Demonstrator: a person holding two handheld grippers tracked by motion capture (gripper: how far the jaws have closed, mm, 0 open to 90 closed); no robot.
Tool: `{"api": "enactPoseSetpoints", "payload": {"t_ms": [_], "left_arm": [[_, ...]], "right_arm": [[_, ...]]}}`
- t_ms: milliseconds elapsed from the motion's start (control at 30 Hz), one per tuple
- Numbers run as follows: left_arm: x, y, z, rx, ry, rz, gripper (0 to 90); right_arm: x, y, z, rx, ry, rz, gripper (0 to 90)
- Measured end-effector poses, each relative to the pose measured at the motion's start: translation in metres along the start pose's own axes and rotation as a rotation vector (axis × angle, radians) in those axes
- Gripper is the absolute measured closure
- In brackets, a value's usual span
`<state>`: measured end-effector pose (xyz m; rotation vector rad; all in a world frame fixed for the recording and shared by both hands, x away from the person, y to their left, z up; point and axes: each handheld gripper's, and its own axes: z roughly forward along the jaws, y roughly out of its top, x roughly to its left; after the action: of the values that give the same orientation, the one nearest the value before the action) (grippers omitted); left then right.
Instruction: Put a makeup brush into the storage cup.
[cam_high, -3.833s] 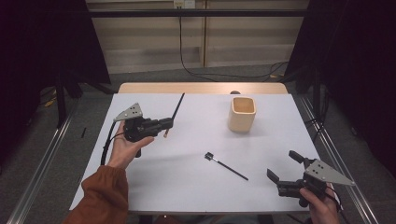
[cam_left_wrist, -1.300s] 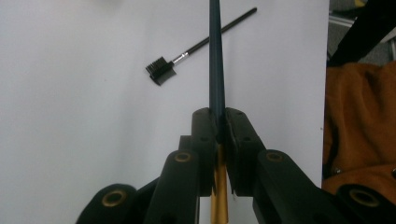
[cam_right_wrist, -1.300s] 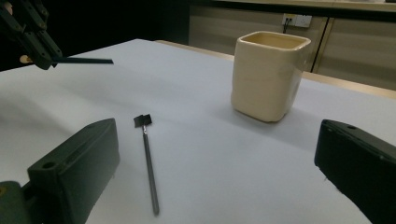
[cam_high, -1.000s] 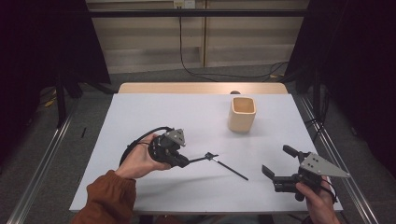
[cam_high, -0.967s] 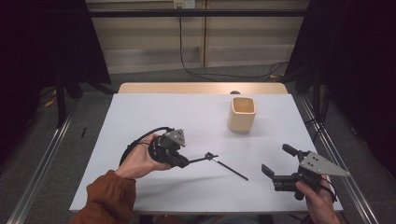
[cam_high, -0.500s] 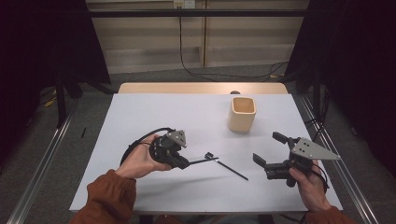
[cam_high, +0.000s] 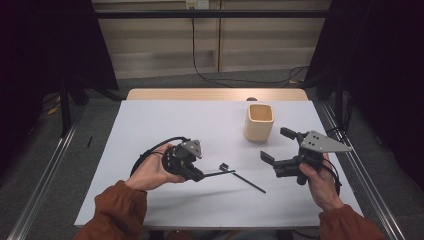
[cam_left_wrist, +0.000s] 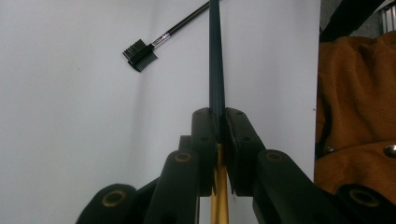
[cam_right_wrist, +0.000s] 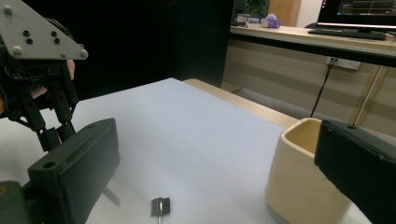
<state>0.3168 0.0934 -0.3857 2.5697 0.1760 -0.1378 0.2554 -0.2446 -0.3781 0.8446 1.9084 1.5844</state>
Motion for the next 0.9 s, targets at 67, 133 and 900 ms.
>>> {"api": "enactPoseSetpoints", "payload": {"t_ms": [67,133,900], "left_arm": [[0.000,0.002,0.000,0.002,-0.016,0.006,83.3],[-0.001,0.003,0.002,0.000,-0.013,0.009,83.3],[0.001,0.008,0.009,0.009,-0.039,0.013,83.3]], "right_arm": [[0.000,0.003,0.005,-0.004,0.015,-0.003,0.0],[0.000,0.006,0.009,0.006,0.034,-0.003,0.0],[0.005,0.020,0.063,0.272,0.300,-0.068,2.6]]}}
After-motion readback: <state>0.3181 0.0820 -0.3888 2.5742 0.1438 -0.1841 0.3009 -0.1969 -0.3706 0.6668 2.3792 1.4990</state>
